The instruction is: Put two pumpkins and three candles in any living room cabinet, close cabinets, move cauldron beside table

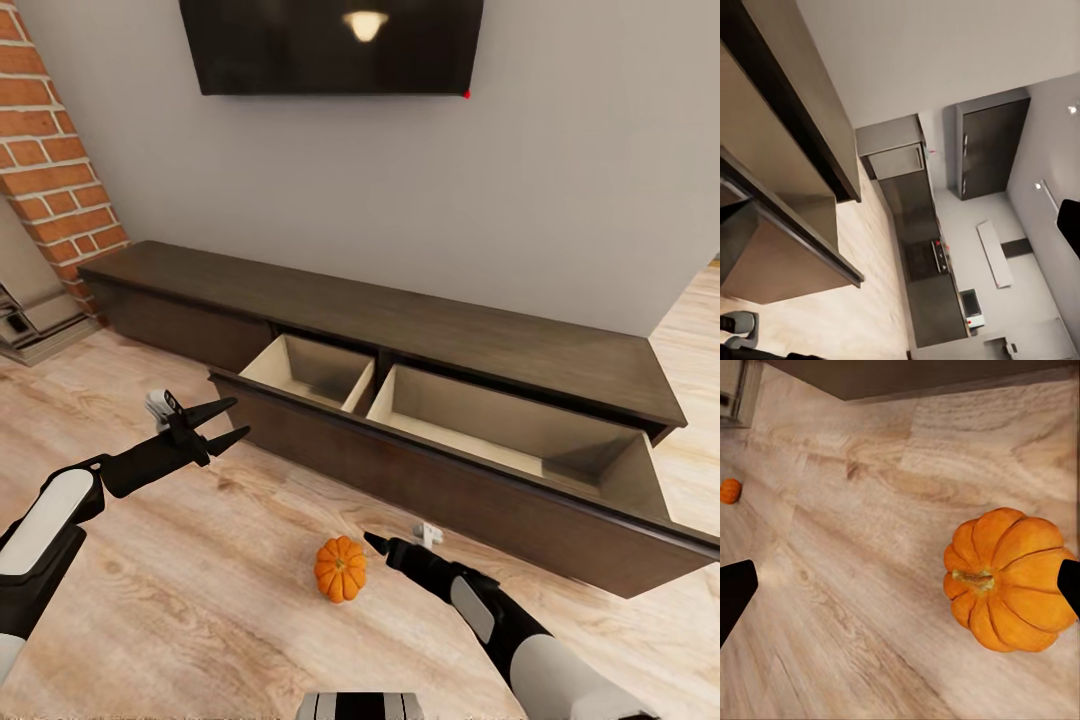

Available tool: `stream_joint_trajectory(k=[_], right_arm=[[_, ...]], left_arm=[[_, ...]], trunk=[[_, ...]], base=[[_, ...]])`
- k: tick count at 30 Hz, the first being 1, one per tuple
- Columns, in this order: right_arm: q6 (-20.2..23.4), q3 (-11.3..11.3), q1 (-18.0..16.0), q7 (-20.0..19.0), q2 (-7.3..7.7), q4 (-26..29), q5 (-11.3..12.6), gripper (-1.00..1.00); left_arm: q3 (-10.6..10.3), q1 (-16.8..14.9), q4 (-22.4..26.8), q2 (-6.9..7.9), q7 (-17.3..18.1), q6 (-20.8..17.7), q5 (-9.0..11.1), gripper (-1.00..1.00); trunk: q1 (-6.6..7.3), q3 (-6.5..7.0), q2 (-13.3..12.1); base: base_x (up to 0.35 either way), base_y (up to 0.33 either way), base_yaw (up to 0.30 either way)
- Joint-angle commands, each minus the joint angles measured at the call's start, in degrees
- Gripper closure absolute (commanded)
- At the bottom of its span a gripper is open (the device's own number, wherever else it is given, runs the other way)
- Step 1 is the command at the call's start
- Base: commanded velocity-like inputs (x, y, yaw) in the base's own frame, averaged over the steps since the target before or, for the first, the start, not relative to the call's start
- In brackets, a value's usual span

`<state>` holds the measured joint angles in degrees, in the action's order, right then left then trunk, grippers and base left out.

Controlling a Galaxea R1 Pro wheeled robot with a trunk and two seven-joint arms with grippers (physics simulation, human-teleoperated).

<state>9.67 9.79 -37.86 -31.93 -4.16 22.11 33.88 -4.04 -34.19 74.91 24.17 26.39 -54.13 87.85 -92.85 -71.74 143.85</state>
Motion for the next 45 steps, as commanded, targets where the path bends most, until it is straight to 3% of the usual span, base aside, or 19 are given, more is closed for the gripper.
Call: stream_joint_trajectory(k=[1, 45], right_arm=[[0.0, -0.1, 0.0, -0.3, 0.14, 0.0, 0.1, -1.0], [-1.0, -1.4, 0.0, 0.4, 0.4, 0.8, -0.1, -1.0]], left_arm=[[0.0, 0.0, 0.0, 0.0, 0.0, 0.0, 0.0, -1.0], [-0.3, 0.0, 0.0, -0.05, 0.0, 0.0, 0.0, -1.0]], trunk=[[-0.02, -0.23, 0.0], [-1.16, -9.98, 0.6]], base=[[0.0, 0.0, 0.0], [0.0, 0.0, 0.0]])
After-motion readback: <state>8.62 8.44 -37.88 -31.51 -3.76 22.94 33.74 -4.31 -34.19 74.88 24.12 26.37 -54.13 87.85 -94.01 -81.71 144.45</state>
